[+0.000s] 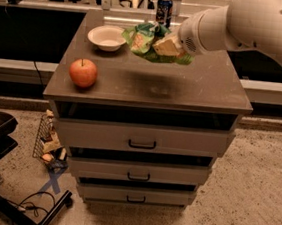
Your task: Move green rice chip bag near apple
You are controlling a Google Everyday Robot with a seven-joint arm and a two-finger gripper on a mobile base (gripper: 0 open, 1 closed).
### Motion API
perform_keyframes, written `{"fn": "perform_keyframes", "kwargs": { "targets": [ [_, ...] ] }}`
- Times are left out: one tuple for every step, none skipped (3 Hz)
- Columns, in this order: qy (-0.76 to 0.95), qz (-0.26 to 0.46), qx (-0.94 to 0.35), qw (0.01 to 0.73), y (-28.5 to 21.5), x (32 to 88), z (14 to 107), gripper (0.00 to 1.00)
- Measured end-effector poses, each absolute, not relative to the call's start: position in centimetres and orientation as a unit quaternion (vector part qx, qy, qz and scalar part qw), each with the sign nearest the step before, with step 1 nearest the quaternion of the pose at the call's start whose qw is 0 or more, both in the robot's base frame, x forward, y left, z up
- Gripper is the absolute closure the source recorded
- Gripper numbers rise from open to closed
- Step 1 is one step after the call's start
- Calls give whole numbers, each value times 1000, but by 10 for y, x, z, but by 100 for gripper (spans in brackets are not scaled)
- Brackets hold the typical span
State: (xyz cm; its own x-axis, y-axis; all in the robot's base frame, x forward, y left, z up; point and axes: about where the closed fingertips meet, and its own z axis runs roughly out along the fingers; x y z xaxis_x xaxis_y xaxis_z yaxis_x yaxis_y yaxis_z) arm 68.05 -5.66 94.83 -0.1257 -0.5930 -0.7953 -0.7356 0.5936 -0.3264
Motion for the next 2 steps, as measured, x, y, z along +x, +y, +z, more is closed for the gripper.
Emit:
{"fn": "perform_keyframes", "kwargs": {
  "targets": [
    [746, 73, -445, 490, -55, 678, 949, 85],
    [745, 74, -446, 490, -54, 677, 949, 62]
  ]
}}
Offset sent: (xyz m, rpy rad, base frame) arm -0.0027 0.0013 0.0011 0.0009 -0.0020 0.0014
